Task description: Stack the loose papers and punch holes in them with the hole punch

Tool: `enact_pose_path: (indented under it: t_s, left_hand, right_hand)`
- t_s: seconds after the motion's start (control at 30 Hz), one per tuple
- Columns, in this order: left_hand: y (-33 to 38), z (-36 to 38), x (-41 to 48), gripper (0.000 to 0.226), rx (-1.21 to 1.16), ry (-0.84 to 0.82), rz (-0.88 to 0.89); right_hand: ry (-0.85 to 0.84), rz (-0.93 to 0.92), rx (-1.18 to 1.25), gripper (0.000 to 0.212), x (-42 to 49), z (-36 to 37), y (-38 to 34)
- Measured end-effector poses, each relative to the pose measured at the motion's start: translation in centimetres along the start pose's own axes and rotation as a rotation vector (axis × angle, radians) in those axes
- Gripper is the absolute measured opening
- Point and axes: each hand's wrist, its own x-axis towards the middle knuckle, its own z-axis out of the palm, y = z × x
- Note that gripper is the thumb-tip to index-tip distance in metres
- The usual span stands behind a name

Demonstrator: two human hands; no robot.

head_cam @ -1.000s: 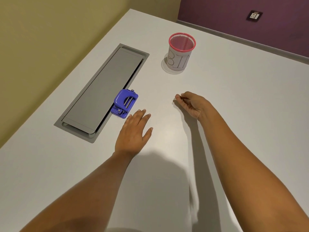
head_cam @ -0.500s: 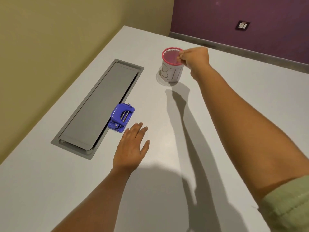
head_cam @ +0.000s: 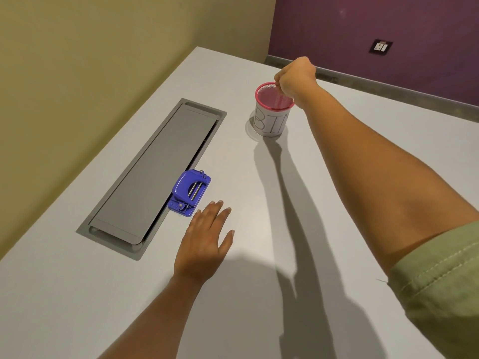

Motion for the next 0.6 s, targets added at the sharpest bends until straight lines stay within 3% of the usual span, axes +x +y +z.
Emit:
enact_pose_path:
  t_s: [0.2, 0.33, 0.53, 0.6]
  left_hand:
    - [0.0, 0.1, 0.0, 0.044, -0.012, -0.028, -0.022]
    - [0.0, 0.0, 0.1, 0.045, -0.021, -0.066, -0.059]
    - [-0.3, 0.2, -0.1, 0.047, -0.044, -0.114, -0.091]
    - [-0.1, 0.0, 0.2, 0.045, -0.04, -0.109, -0.101]
  right_hand:
    - [0.093, -0.134, -0.148, 0.021, -0.4, 0.5, 0.8]
    - [0.159, -0.205, -0.102, 0.024, -1.9, 0.1, 1.5]
    - [0.101, -0.439, -0.07, 0.031, -8.6, 1.9, 6.3]
    - [0.043, -0.405, -0.072, 0.036, -11.4, 2.9, 9.1]
